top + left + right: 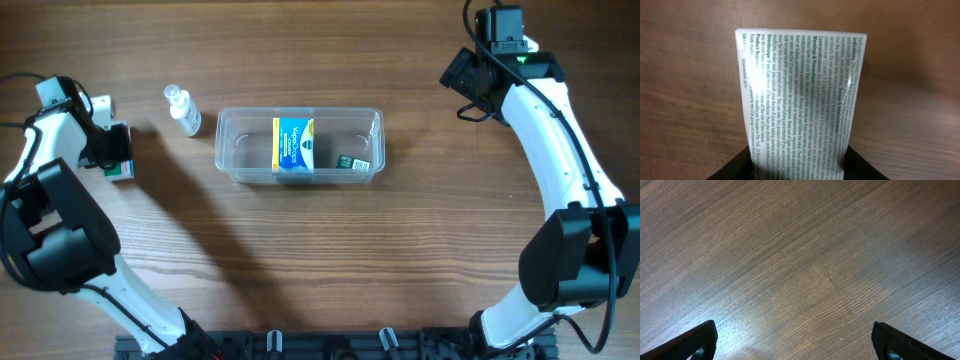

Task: Pack container
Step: 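Carry the white box with the left gripper into the container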

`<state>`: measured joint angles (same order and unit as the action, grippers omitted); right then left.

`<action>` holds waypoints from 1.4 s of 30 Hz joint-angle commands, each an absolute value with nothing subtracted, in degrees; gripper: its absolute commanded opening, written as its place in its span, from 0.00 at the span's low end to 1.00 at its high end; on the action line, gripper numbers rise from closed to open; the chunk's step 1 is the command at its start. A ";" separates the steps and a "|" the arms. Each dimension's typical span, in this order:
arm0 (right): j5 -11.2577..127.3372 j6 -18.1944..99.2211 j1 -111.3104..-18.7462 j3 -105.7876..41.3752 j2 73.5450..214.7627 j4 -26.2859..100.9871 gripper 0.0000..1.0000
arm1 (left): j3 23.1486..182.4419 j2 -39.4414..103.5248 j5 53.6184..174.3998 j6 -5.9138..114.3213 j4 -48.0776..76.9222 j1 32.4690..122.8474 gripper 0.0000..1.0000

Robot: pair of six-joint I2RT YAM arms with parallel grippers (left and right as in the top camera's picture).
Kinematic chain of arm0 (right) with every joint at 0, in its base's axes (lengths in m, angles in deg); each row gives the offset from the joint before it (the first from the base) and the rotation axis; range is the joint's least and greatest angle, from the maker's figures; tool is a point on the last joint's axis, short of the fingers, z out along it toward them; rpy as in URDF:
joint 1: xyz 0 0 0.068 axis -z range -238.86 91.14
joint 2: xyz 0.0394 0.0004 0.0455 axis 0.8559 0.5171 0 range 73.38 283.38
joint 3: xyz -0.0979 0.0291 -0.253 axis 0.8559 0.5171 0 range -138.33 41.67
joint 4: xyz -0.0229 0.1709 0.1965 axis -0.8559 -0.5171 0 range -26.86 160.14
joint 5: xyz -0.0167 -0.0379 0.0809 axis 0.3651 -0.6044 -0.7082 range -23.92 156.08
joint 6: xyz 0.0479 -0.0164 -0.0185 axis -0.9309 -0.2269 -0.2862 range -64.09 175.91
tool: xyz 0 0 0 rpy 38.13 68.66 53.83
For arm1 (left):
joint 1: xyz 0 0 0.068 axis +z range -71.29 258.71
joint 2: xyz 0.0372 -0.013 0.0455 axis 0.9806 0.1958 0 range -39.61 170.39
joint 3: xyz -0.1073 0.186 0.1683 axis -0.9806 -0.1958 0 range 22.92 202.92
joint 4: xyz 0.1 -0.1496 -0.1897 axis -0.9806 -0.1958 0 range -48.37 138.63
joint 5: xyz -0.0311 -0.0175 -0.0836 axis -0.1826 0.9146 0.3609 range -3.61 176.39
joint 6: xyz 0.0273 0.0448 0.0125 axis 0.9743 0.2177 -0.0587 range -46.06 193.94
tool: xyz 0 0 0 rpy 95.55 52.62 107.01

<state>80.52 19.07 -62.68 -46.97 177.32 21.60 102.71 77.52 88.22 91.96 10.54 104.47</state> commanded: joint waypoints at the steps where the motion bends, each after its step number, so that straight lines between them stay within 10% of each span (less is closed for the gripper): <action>1: 81.46 18.37 -62.55 -46.69 177.91 21.76 1.00 | 105.72 69.21 96.94 89.47 12.05 103.96 0.47; 20: 81.46 18.39 -62.55 -46.69 177.91 21.76 1.00 | 105.66 38.02 121.07 80.31 4.42 89.08 0.48; 31: 81.46 18.39 -62.55 -46.69 177.91 21.76 1.00 | 105.64 53.43 103.69 78.28 -0.87 64.34 0.45; 42: 81.46 18.37 -62.55 -46.69 177.91 21.76 1.00 | 105.64 61.97 89.49 65.95 -4.95 63.44 0.42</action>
<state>80.52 19.07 -62.68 -46.97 177.32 21.60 105.48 61.78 93.64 71.04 -3.29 63.48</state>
